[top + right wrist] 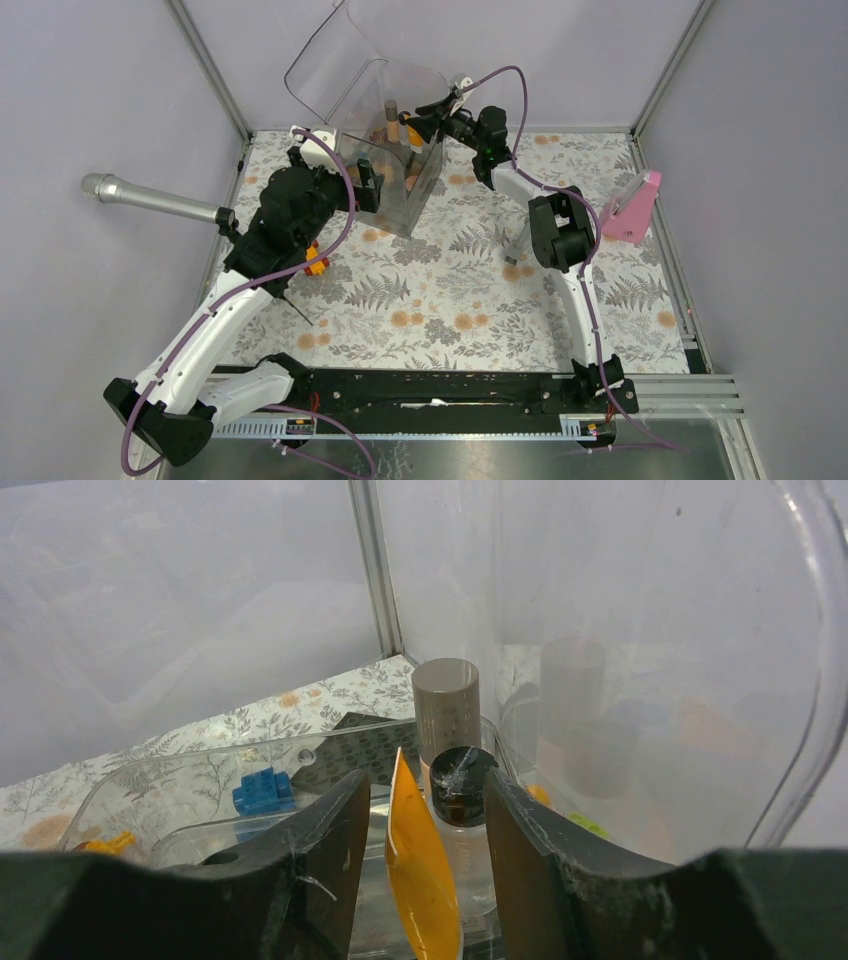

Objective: Organize the makeup
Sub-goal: Place the makeup in the storage box.

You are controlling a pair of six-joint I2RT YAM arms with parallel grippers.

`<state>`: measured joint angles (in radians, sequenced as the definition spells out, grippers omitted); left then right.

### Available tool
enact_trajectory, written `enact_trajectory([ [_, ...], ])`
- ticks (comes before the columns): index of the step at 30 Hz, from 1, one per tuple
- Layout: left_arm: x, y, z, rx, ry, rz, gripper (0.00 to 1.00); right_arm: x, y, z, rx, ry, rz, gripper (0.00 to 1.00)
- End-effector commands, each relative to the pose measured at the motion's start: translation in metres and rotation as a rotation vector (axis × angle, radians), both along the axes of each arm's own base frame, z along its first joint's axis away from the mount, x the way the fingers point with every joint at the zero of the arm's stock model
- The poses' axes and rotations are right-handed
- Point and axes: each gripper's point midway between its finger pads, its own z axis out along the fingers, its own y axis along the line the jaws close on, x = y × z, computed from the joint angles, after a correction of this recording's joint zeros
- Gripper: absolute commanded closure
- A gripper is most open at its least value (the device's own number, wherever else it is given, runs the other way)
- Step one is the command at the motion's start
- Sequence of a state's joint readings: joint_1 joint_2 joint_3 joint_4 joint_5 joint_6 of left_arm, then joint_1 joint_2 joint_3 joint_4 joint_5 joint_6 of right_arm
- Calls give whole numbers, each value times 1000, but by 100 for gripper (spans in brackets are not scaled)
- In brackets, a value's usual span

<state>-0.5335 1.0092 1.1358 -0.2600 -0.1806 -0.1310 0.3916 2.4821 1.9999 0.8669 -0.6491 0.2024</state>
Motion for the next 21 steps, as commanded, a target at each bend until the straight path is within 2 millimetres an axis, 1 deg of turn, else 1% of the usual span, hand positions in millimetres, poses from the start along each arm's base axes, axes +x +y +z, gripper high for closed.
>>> enact_trajectory([
  [1,1,1,20,-30,-69,2,1,-15,-8,88,66,-176,9,47],
  [5,1,2,21,-30,-70,4,1,-14,-7,88,65,-175,9,47],
  [10,1,1,21,-30,-69,1,1,-12,-8,86,61,-170,0,56],
  [12,1,1,20,-29,-69,2,1,-12,-8,86,62,-169,0,56],
  [18,1,1,20,-29,-68,3,1,-13,-7,85,61,-170,5,50],
  [21,1,2,21,-30,-70,4,1,-13,-7,86,62,-173,5,49],
])
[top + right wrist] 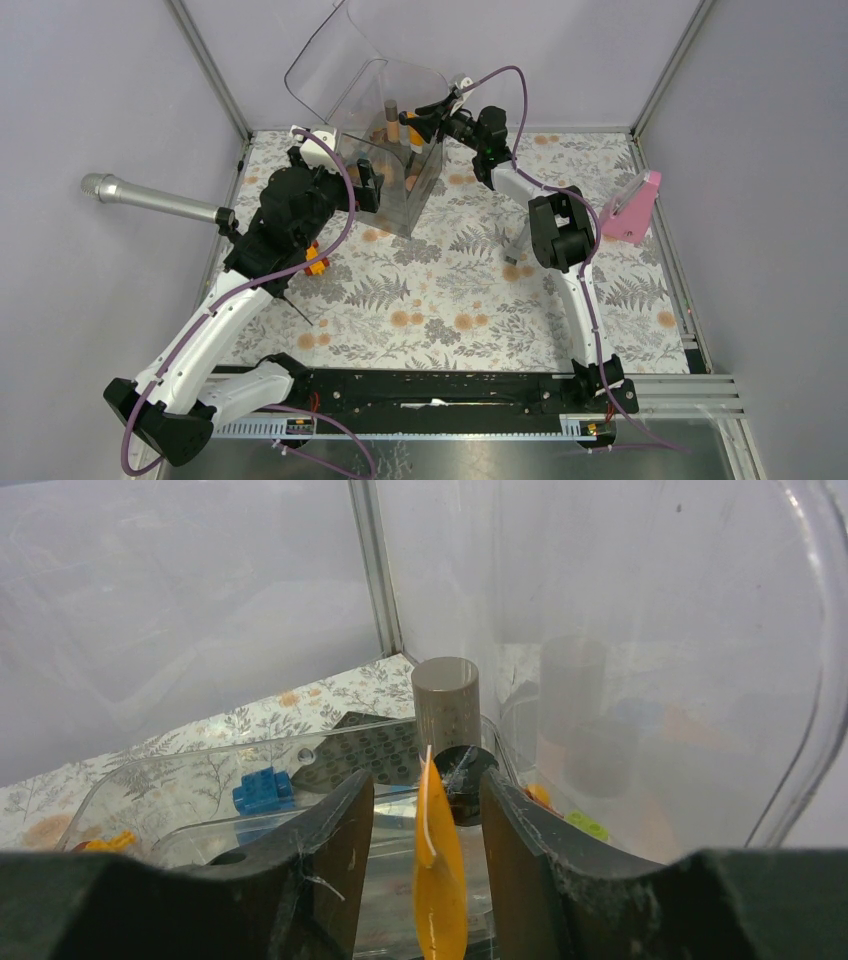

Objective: Organize the makeup
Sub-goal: Place the makeup in the storage box.

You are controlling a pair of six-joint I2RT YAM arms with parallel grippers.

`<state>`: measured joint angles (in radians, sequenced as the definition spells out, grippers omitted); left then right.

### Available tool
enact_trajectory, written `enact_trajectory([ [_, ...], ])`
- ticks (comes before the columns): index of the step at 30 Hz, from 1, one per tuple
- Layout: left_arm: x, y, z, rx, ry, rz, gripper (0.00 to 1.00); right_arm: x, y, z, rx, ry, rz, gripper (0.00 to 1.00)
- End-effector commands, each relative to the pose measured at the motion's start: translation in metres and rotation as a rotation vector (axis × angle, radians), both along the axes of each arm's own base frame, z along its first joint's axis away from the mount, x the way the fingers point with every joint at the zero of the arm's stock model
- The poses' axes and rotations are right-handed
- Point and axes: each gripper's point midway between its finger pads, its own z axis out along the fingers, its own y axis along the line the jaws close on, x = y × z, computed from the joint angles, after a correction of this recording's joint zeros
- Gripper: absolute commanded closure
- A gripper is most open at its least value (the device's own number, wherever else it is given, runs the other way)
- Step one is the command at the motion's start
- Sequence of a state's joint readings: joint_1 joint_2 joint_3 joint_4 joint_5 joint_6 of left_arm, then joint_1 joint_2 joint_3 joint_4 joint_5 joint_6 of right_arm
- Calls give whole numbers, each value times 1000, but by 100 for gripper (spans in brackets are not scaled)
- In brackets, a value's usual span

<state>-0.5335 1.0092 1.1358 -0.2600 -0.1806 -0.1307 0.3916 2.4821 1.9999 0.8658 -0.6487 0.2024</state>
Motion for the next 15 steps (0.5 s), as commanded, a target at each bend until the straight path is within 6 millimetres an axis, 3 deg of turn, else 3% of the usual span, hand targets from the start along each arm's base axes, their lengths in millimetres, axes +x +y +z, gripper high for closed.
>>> enact_trajectory([
  [1,1,2,21,-30,-69,5,1,-13,-7,86,63,-173,6,49],
  [15,1,2,21,-30,-70,5,1,-15,-8,104,69,-202,10,41],
])
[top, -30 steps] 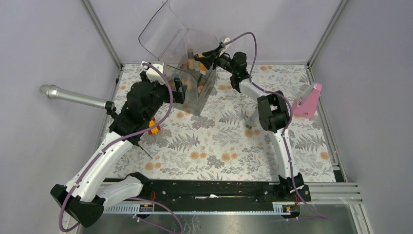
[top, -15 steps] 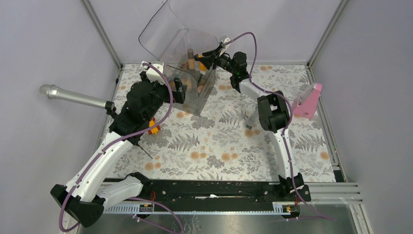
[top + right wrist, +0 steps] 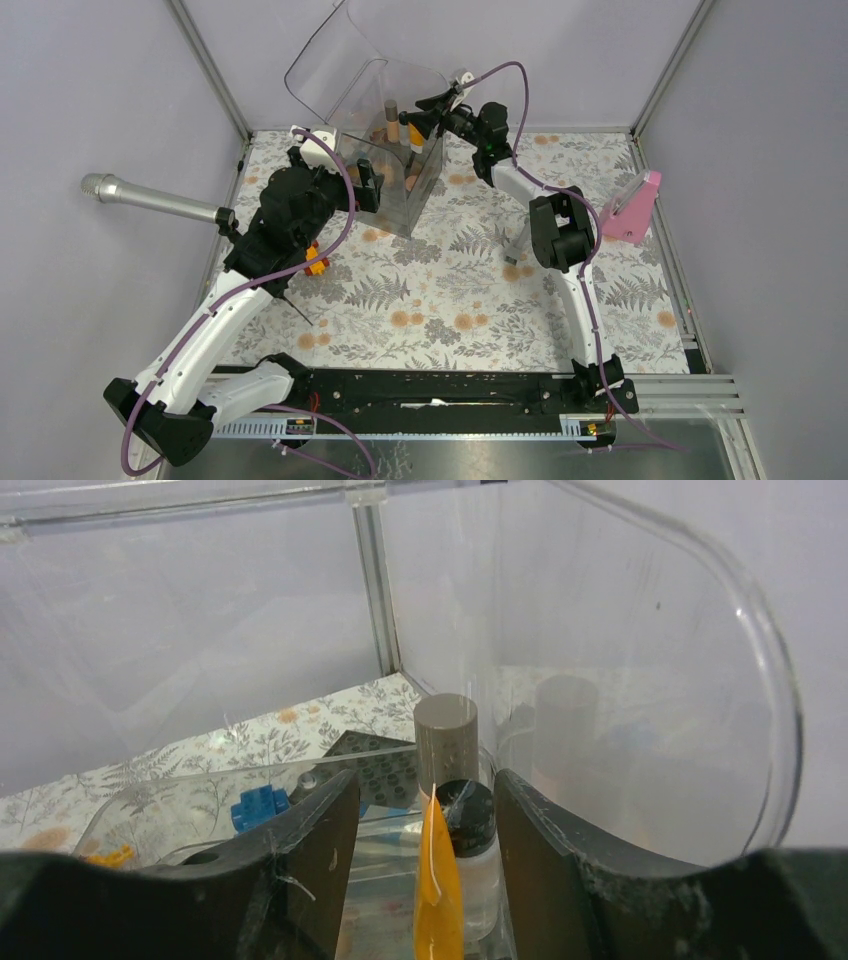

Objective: Organize the makeup
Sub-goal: Place the makeup in the storage box, then close the storage box.

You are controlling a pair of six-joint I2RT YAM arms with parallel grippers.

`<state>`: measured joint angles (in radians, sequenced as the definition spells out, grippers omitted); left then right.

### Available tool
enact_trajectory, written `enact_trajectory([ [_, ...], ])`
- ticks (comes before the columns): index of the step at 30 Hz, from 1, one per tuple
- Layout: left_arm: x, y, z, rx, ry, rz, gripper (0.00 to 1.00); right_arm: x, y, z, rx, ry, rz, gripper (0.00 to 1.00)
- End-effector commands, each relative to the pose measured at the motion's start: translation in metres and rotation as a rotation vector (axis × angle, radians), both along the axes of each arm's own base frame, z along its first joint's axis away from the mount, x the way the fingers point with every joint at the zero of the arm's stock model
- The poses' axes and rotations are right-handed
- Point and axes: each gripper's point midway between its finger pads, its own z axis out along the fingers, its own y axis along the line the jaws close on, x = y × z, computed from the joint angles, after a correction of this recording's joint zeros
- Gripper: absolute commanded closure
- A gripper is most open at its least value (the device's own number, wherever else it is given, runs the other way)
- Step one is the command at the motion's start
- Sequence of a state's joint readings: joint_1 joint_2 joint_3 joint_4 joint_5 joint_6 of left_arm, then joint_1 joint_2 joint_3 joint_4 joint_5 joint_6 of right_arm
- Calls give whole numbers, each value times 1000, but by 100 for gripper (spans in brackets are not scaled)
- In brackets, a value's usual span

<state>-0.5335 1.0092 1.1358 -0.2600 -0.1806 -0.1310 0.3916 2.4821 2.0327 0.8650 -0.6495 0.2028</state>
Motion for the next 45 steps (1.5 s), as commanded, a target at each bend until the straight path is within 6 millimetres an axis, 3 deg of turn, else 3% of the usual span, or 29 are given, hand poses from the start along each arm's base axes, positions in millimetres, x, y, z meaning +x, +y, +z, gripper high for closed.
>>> enact_trajectory([
  [1,1,2,21,-30,-70,5,1,-17,-8,93,57,-179,9,40],
  [7,1,3,23,-30,-72,10,1,-23,-9,117,61,-208,14,38],
  [14,-1,4,28,-38,-76,9,1,-31,-24,147,53,-186,-61,32],
  [19,-4,3,31,-53,-71,3,1,-38,-63,172,52,-110,-272,29],
  [23,-6,3,32,-63,-59,-3,1,-47,-113,172,80,41,-514,27],
  [29,-10,3,33,-77,-41,-9,1,-92,-172,148,88,259,-727,26],
  [33,-11,2,33,-80,-22,-9,1,-131,-187,119,19,370,-739,21],
  [41,-10,1,28,-85,12,-1,1,-208,-221,38,-149,679,-804,1],
  [45,-9,5,29,-89,21,22,1,-240,-236,-16,-254,850,-851,1],
])
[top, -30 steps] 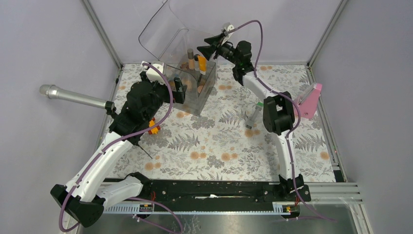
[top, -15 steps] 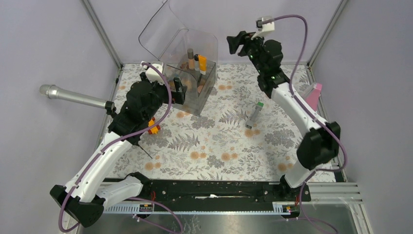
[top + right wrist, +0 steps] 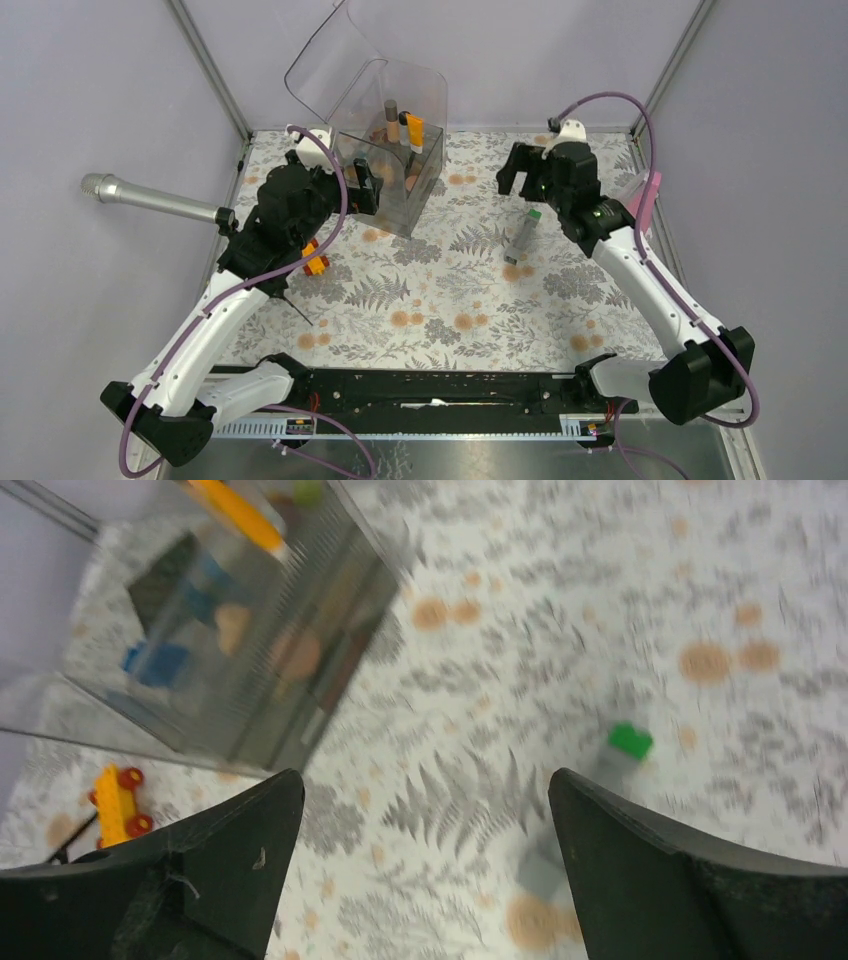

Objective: Organize the makeup
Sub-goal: Close the storage box.

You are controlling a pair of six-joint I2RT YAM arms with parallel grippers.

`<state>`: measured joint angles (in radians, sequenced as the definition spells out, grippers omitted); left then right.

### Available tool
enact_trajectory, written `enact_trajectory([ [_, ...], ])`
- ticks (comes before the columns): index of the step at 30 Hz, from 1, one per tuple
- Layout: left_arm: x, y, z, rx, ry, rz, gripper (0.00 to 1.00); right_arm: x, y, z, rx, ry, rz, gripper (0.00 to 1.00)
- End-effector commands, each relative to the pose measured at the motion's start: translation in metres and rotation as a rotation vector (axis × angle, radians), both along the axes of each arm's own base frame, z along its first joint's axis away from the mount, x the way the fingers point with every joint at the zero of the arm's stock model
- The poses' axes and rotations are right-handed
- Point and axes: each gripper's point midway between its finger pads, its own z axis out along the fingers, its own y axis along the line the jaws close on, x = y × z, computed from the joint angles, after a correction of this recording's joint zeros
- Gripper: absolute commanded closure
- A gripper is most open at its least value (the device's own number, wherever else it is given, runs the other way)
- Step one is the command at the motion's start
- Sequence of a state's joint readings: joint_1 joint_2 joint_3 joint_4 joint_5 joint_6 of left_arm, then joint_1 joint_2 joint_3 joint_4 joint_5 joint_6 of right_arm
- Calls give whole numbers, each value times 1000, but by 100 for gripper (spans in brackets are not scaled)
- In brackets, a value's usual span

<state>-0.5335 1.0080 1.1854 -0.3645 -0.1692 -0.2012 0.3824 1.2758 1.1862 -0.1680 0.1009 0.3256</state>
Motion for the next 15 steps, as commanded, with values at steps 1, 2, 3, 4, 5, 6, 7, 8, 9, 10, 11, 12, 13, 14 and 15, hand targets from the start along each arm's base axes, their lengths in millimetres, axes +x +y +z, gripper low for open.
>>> enact_trajectory([
  [1,1,5,30,-48,-46,30,1,-44,-25,-63,-63,266,-79,0],
  [2,2,6,30,-48,-40,37,1,-50,-27,-75,-81,312,-80,0],
  [3,3,7,31,-47,-34,49,1,-55,-28,-85,-97,353,-80,0],
  [4,5,8,31,-42,-22,59,1,-60,-30,-95,-115,395,-80,0],
  [5,7,9,33,-39,-16,70,1,-64,-32,-102,-130,433,-87,0],
  [6,9,10,34,-34,-9,80,1,-65,-34,-106,-135,464,-104,0],
  [7,10,12,37,-35,-7,93,1,-66,-35,-107,-139,484,-118,0],
  [8,12,14,41,-39,-9,109,1,-66,-36,-107,-137,496,-130,0],
  [9,12,16,48,-48,-18,119,1,-66,-36,-104,-131,494,-138,0],
  [10,12,18,57,-58,-30,125,1,-65,-35,-100,-119,481,-140,0],
  [11,13,18,65,-68,-43,128,1,-64,-34,-94,-100,458,-141,0],
  [12,12,19,77,-84,-63,130,1,-62,-30,-88,-74,429,-126,0],
  [13,12,19,88,-99,-82,131,1,-60,-24,-80,-40,392,-102,0],
  [14,12,19,100,-116,-105,130,1,-59,-18,-74,-4,355,-77,1],
  [15,13,18,113,-132,-128,126,1,-57,-12,-65,36,312,-55,0],
])
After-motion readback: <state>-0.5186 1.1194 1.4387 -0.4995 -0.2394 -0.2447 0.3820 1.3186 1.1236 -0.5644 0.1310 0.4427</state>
